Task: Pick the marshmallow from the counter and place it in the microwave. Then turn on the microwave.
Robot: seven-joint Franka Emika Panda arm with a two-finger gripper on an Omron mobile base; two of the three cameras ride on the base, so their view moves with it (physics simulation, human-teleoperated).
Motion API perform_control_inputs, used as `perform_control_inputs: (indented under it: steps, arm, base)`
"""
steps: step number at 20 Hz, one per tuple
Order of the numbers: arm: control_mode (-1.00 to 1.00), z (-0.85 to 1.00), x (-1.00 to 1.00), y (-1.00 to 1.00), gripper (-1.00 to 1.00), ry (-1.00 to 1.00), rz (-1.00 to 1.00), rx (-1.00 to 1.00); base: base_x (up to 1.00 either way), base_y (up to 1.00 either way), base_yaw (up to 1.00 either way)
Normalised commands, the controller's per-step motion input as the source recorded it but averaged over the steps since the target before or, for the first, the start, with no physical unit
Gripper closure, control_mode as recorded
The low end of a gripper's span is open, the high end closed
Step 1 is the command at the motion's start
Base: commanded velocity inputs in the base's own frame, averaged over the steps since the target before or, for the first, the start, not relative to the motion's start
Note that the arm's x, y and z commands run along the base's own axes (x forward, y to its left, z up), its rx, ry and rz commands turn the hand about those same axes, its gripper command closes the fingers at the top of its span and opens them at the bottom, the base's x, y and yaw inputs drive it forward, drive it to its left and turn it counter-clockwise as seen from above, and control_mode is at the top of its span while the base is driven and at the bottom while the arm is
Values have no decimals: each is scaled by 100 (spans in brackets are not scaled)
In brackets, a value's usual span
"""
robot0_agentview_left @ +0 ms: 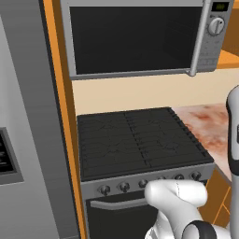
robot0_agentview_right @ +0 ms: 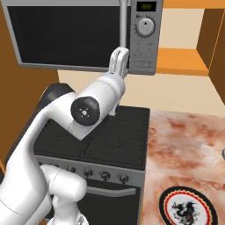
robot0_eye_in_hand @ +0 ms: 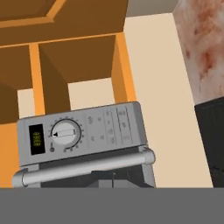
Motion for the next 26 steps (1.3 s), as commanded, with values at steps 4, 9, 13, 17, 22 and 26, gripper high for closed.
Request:
perform_control_inputs:
  steps: [4,9,13,17,22,26]
  arm:
    - [-100,-2,0,0,100,-8,0,4]
    - [-100,-4,0,0,100,-5,0,3]
    - [-100,-4,1,0,100,-3,0,3]
    - [-100,-2,2,0,100,0,0,4]
    - [-100,0,1,-1,100,0,0,3]
    - [-100,-3,2,-3,100,0,0,3]
  base:
    - [0,0,0]
    - [0,0,0]
    - [0,0,0]
    - [0,0,0]
    - [0,0,0]
    - [0,0,0]
